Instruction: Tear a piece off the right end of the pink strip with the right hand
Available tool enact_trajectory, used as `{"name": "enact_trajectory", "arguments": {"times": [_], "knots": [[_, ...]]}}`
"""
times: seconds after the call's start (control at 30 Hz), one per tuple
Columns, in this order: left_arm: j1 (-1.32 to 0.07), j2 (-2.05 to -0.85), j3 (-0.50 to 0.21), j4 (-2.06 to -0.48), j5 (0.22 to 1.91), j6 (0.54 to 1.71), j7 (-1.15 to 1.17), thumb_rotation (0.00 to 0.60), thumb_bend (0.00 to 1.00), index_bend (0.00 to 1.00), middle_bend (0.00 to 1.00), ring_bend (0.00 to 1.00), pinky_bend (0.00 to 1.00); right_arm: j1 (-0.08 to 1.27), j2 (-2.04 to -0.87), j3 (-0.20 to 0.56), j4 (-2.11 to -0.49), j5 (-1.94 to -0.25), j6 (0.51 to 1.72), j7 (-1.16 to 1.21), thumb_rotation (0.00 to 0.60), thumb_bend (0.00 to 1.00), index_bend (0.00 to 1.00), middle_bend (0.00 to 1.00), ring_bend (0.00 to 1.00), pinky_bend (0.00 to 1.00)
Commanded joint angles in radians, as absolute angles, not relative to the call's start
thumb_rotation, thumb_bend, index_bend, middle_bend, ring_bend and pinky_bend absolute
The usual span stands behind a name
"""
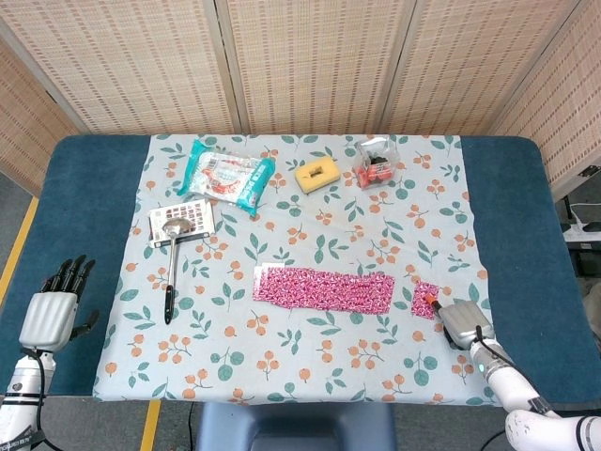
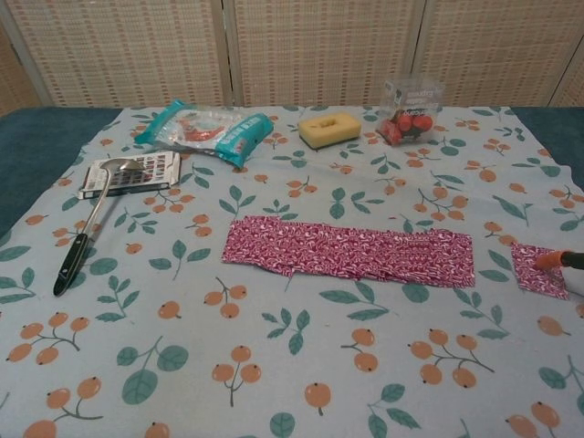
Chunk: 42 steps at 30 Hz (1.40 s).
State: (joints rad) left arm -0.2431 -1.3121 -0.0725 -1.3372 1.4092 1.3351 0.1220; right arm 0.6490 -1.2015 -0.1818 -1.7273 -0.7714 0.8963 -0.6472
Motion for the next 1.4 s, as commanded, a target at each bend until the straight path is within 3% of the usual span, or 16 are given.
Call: {"name": "enact_trajectory", "arguments": {"times": [0.03, 0.37, 0.5, 0.67, 1.03, 1.4], "knots": [[-0.243, -1.312, -0.072, -1.338, 1.410, 1.335, 0.121, 0.600, 0.31, 0.00, 0.00, 0.04, 0.25, 0.636, -1.183, -0.193, -1.750, -0.799, 0.914, -0.643, 0.600, 0.69, 0.17, 0.83, 0.80, 0.66], [-0.243, -1.312, -0.072, -1.338, 1.409, 1.333, 0.123, 0.600, 0.31, 0.00, 0.00, 0.04, 0.25, 0.613, -1.143, -0.191, -1.792, -0.869, 0.937, -0.603, 0.600, 0.69, 0.18, 0.83, 0.79, 0.66], [-0.244, -1.313, -0.072, -1.338, 1.406, 1.330, 0.126, 0.600, 0.31, 0.00, 0.00, 0.04, 0.25, 0.591, -1.121, -0.145, -1.827, -0.988, 0.968, -0.494, 0.600, 0.69, 0.18, 0.83, 0.79, 0.66], [-0.246, -1.314, -0.070, -1.338, 1.406, 1.325, 0.132, 0.600, 0.31, 0.00, 0.00, 0.04, 0.25, 0.611, -1.136, -0.107, -1.792, -1.050, 0.901, -0.403, 0.600, 0.69, 0.14, 0.83, 0.79, 0.66], [-0.246, -1.314, -0.071, -1.336, 1.404, 1.323, 0.130, 0.600, 0.31, 0.00, 0.00, 0.04, 0.25, 0.715, -1.252, -0.045, -1.711, -0.848, 0.815, -0.503, 0.600, 0.69, 0.13, 0.83, 0.79, 0.66], [-0.246, -1.312, -0.071, -1.338, 1.404, 1.324, 0.128, 0.600, 0.31, 0.00, 0.00, 0.04, 0.25, 0.793, -1.309, -0.059, -1.674, -0.686, 0.781, -0.579, 0.600, 0.69, 0.14, 0.83, 0.79, 0.66]]}}
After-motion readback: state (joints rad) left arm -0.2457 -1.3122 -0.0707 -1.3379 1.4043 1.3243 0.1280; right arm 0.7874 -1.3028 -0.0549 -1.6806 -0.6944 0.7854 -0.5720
